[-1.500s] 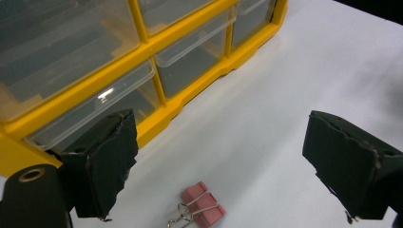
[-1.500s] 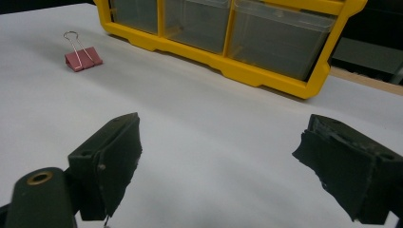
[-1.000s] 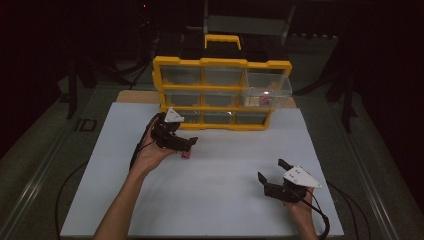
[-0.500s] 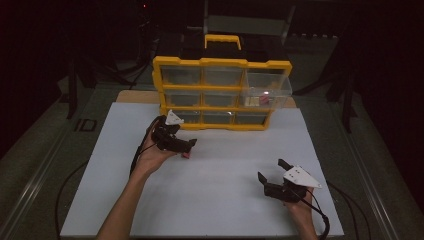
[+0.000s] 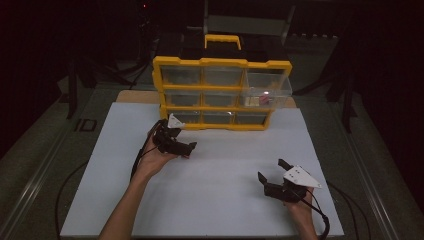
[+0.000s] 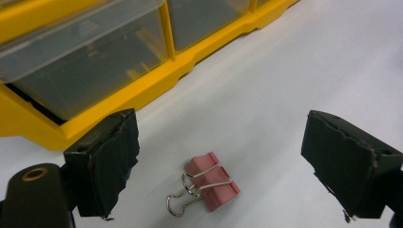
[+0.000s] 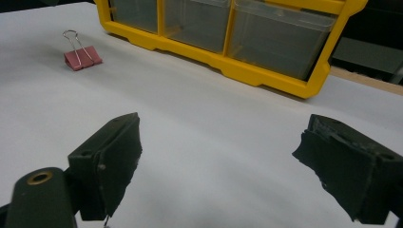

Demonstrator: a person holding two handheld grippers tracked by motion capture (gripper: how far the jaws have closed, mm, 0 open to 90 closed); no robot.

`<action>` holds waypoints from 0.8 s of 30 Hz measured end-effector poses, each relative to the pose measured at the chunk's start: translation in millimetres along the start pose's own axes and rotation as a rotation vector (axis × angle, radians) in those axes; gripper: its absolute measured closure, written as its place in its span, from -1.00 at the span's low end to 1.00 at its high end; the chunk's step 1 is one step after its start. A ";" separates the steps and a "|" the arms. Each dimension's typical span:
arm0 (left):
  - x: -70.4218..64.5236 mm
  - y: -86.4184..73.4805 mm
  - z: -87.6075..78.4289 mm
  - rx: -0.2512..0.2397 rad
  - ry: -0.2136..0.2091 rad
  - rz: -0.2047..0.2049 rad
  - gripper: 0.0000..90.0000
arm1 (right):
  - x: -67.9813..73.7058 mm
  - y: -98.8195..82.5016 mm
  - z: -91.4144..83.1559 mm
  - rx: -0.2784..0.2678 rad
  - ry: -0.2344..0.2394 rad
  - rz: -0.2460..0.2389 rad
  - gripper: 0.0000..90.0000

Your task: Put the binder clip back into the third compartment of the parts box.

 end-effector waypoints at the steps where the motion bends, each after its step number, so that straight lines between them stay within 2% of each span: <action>1: 0.1 -1.0 1.5 0.004 0.001 0.001 -0.70 | -0.1 0.0 0.0 0.000 0.000 -0.002 -0.72; 24: 3.2 -19.7 25.4 0.059 -0.026 -0.050 -0.70 | -0.1 -0.1 0.1 0.001 0.000 -0.001 -0.72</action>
Point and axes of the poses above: each handheld gripper's, and its own axes: z roughly forward along the jaws, y roughly out of its top, x roughly to its left, the point moved 9 cm from there along z, roughly forward along the jaws, and after that the axes turned 9 degrees about x, right-handed, at the moved point
